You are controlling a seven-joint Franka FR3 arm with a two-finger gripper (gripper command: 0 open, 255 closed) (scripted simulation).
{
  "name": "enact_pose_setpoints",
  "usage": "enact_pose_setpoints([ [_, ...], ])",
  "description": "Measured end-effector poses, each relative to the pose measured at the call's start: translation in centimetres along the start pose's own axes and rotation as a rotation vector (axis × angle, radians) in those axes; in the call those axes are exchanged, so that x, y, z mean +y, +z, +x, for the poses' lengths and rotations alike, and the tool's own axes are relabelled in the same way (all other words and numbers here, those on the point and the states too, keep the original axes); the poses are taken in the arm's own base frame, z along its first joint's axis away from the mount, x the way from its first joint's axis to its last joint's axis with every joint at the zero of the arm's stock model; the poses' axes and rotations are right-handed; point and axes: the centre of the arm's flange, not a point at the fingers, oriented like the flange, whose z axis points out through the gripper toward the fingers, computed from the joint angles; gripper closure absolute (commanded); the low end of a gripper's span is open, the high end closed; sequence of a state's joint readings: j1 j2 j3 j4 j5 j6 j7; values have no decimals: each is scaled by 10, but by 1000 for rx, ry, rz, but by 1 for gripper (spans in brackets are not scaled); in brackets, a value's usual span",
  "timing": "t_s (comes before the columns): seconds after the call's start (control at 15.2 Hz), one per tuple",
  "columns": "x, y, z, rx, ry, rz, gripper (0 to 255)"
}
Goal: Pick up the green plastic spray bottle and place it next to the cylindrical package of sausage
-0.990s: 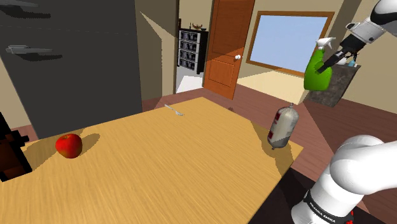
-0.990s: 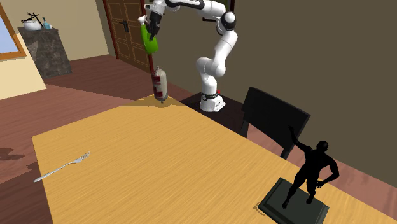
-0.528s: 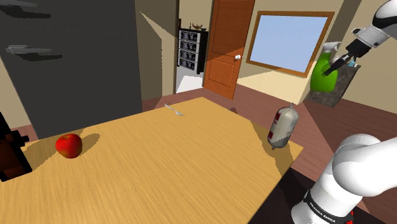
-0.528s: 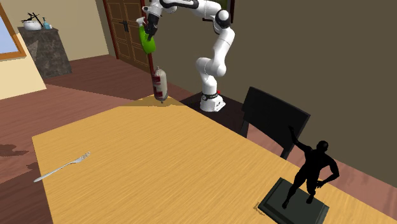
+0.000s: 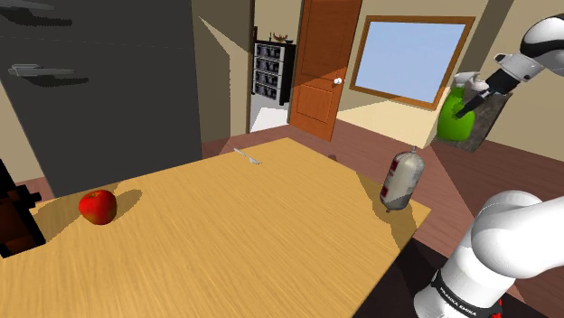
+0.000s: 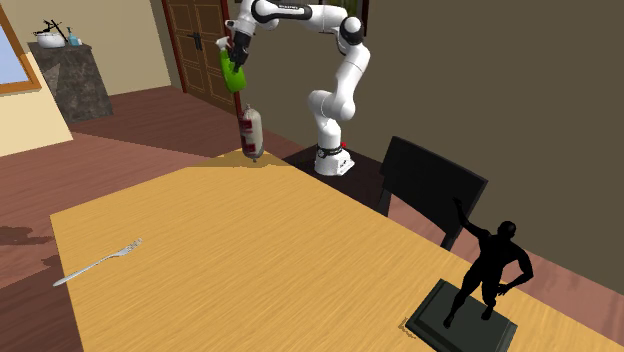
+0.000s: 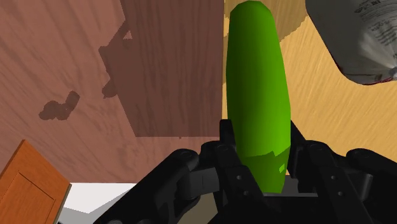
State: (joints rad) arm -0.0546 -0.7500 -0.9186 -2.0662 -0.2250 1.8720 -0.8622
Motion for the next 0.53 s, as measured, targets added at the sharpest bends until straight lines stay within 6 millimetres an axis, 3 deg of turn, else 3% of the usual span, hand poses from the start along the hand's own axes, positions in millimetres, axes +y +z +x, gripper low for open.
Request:
enact_pose_setpoints([
  [0.53, 0, 38, -19, 0, 0, 0, 255],
])
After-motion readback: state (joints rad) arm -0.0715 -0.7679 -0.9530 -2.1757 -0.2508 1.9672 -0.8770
